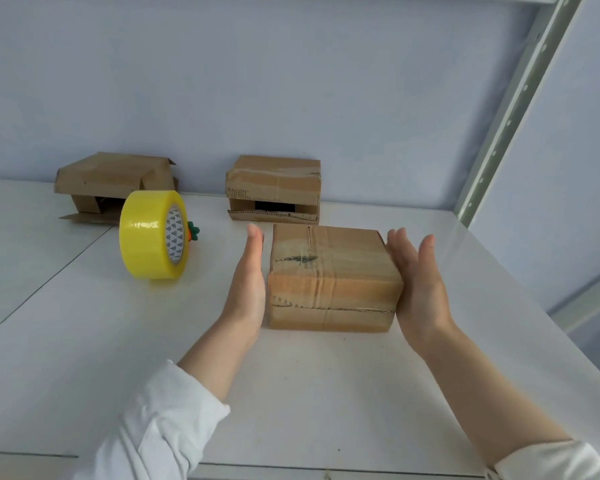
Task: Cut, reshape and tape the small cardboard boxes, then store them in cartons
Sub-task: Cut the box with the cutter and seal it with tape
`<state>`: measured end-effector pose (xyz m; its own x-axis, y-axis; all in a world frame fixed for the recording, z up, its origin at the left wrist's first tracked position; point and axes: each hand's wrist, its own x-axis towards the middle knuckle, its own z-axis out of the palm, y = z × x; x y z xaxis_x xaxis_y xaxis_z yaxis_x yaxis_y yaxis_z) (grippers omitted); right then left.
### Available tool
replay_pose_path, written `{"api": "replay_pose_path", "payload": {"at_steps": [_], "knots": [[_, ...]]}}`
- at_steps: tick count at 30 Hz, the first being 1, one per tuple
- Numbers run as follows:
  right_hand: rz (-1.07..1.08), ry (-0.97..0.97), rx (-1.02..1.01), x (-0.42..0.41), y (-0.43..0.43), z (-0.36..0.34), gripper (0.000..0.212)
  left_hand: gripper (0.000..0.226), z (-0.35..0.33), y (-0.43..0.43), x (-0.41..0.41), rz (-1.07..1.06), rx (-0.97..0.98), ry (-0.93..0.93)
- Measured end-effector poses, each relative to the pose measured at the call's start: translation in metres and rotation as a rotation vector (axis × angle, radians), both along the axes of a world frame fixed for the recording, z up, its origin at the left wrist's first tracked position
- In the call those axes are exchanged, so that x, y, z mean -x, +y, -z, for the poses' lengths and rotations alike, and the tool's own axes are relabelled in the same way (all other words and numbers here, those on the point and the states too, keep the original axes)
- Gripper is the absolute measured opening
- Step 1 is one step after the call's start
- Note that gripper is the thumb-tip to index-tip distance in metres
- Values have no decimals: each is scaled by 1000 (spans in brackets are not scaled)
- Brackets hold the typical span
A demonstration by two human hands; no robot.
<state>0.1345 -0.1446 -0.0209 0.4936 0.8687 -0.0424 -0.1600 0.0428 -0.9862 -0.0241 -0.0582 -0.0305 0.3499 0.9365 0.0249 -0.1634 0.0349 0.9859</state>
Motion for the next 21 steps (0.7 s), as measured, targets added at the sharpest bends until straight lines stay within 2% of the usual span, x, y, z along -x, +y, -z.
{"api": "replay_pose_path", "payload": {"at_steps": [2,5,6,8,10,13,17,19,21], "knots": [[0,15,5,1,-4,6,53,89,3,2,2,-27,57,-18],[-28,-45,50,6,-6,10,38,51,3,3,1,7,169,-5],[-57,-65,54,7,-7,10,44,47,2,3,0,43,193,7],[-96,-78,49,4,-7,11,81,57,0,2,-4,90,237,7],[-116,-62,41,0,-8,8,92,68,-1,0,-6,85,255,-18],[-103,-54,-5,-5,-15,5,78,82,-6,-9,-9,85,207,-65],[-53,13,-89,-14,-31,0,37,47,-14,-24,-11,130,48,-132],[-28,42,-108,-19,-42,-6,32,51,-17,-33,-11,171,-2,-163],[-12,60,-111,-20,-54,-10,41,51,-17,-40,-10,234,-47,-175]]}}
